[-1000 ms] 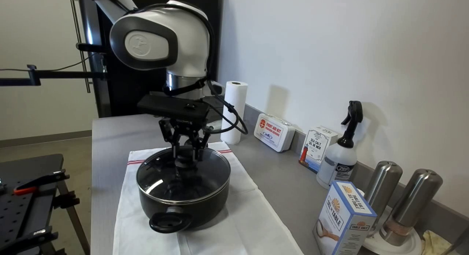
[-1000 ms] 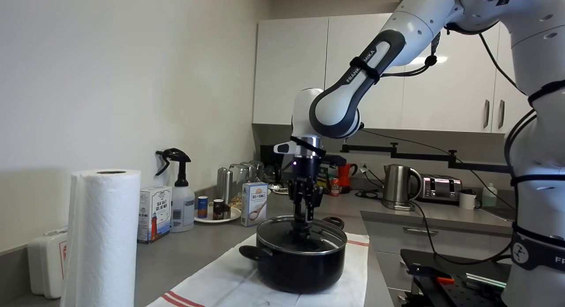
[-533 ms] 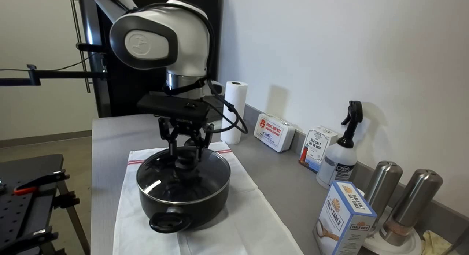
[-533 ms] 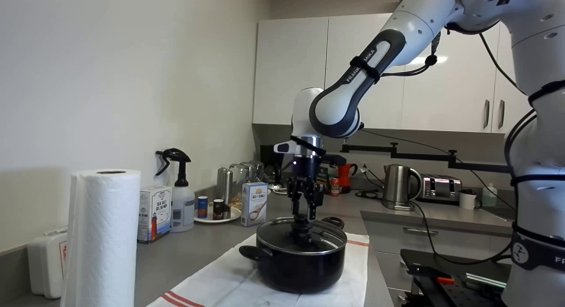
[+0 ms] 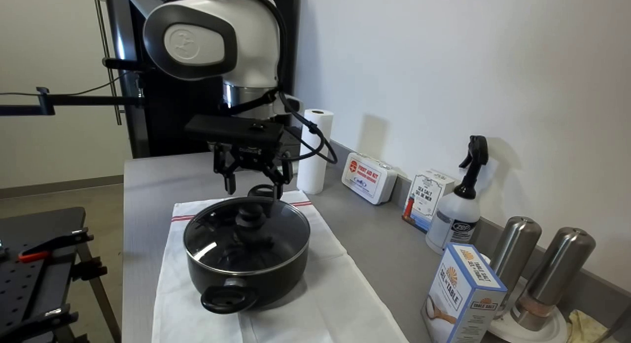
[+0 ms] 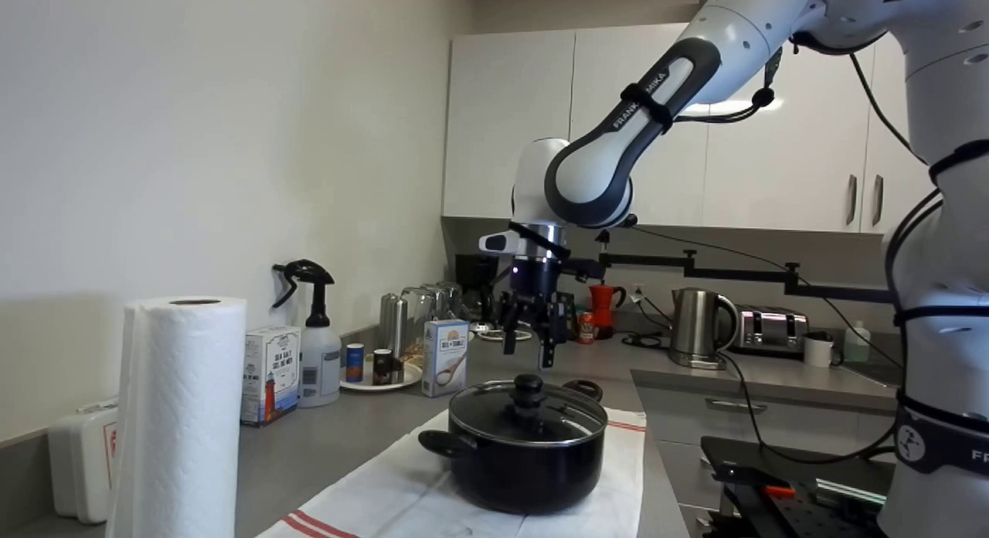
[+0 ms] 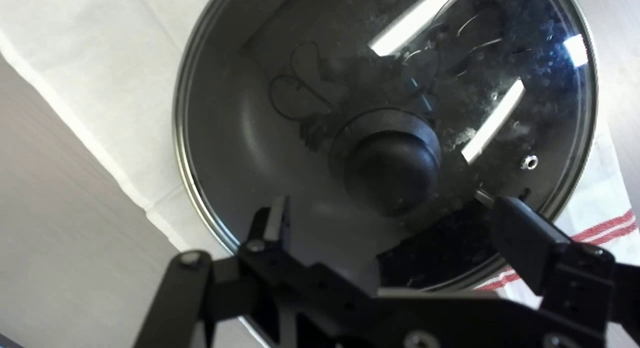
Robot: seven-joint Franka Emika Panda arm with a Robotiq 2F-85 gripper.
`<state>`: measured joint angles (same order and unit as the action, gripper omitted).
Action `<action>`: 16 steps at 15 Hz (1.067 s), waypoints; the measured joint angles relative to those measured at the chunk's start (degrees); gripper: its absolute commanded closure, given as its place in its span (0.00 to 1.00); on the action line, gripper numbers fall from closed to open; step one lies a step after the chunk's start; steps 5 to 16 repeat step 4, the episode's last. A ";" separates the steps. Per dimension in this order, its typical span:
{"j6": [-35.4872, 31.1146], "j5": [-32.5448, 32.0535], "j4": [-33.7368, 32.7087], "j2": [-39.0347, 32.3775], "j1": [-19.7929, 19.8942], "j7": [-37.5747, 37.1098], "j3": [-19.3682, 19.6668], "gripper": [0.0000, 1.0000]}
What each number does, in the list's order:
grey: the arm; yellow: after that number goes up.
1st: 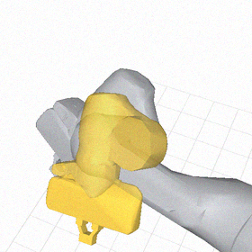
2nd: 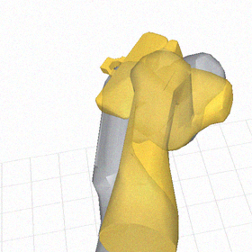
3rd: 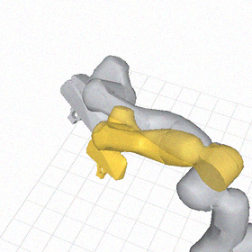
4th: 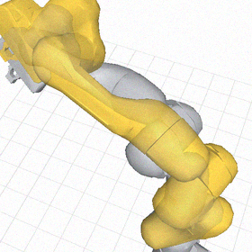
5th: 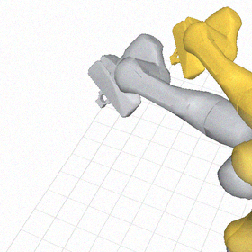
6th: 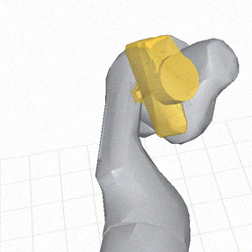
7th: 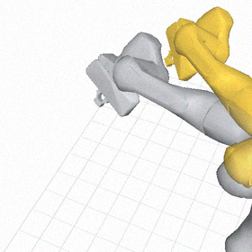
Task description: Put the lid on the pot
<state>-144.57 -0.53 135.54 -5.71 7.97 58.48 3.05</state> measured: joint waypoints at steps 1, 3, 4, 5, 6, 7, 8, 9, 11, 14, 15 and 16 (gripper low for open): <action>0.00 -0.06 0.15 0.55 -0.10 0.00 0.00 0.00; 0.00 -0.16 0.58 1.79 -0.34 0.00 0.00 0.00; 0.00 -0.17 0.80 2.39 -0.49 0.00 0.00 0.00; 0.00 -0.17 0.80 2.39 -0.49 0.00 0.00 0.00; 0.00 -0.17 0.80 2.39 -0.49 0.00 0.00 0.00; 0.00 -0.17 0.80 2.39 -0.49 0.00 0.00 0.00; 0.00 -0.17 0.80 2.39 -0.49 0.00 0.00 0.00; 0.00 -0.17 0.80 2.39 -0.49 0.00 0.00 0.00; 0.00 -0.17 0.80 2.39 -0.49 0.00 0.00 0.00; 0.00 -0.17 0.80 2.39 -0.49 0.00 0.00 0.00; 0.00 -0.17 0.80 2.39 -0.49 0.00 0.00 0.00; 0.00 -0.17 0.80 2.39 -0.49 0.00 0.00 0.00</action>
